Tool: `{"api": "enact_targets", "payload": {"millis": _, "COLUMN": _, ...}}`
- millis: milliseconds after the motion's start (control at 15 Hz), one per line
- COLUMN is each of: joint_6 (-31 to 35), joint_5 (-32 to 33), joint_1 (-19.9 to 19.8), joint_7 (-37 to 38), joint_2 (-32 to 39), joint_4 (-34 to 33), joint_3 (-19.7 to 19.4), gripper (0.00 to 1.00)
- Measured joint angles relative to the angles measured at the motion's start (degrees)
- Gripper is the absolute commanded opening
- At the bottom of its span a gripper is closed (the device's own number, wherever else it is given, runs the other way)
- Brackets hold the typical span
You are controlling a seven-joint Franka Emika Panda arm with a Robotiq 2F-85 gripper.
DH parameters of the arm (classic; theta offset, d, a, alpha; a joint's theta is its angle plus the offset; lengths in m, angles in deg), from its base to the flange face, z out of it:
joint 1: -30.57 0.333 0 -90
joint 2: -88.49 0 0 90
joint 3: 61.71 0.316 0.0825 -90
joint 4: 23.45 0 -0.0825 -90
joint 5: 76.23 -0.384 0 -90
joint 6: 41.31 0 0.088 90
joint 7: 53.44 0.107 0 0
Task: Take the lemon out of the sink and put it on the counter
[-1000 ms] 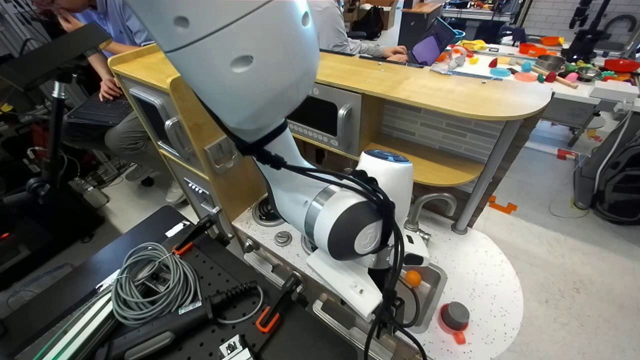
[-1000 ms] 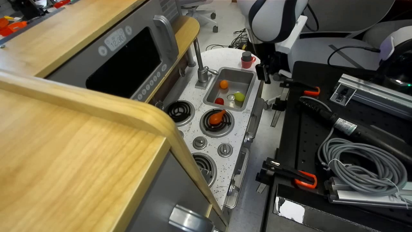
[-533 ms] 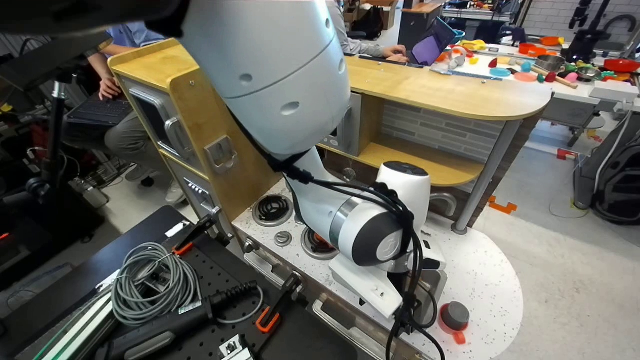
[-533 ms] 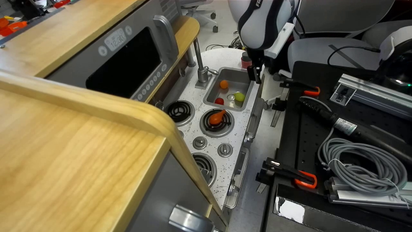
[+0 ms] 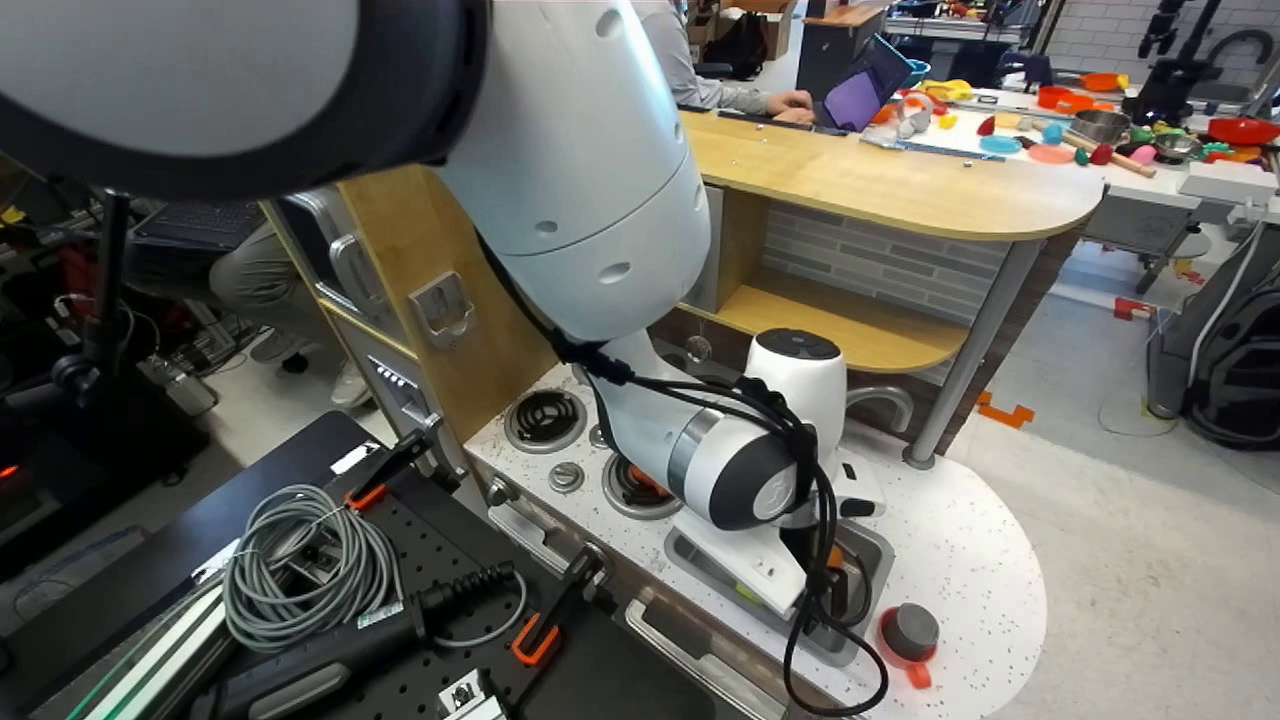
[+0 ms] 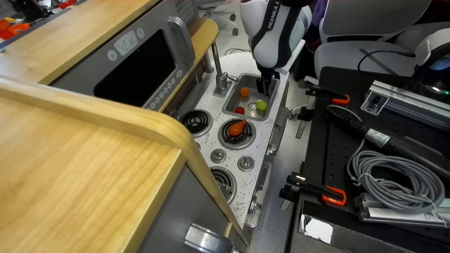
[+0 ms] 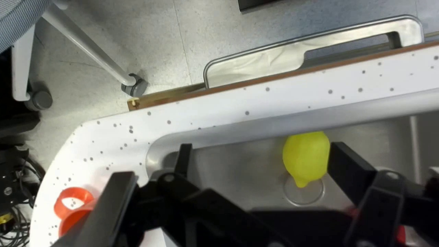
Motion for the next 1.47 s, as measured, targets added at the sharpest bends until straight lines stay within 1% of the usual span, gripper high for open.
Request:
{"api": "enact_targets", "payload": {"millis": 400, "joint_6": 1.37, "joint_5": -0.21, "joint_1": 0.06, "joint_7": -0.02, "joint_2": 2.74, "joint_4": -3.33, "joint_3": 1.05, "gripper": 1.00}}
{"api": "enact_targets", "payload": {"millis": 600, "joint_6": 2.71, "joint_5": -0.21, "joint_1": 0.27, "joint_7": -0.02, "joint_2": 5.17, "joint_4": -5.61, "joint_3": 1.69, "gripper": 1.00}}
{"api": "enact_targets", "payload": {"millis": 1067, "joint_6": 2.73, "joint_5": -0.21, "joint_1": 0.46, "joint_7": -0.37, "joint_2": 10.99, "joint_4": -10.79, "joint_3": 4.19, "gripper": 1.00}}
{"api": "enact_targets", "payload": {"millis": 1467, "joint_6": 2.25, "joint_5": -0.39, "joint_1": 0.29, "joint_7": -0.51, "joint_2": 14.84, "joint_4": -14.31, "joint_3": 4.21, "gripper": 1.00}}
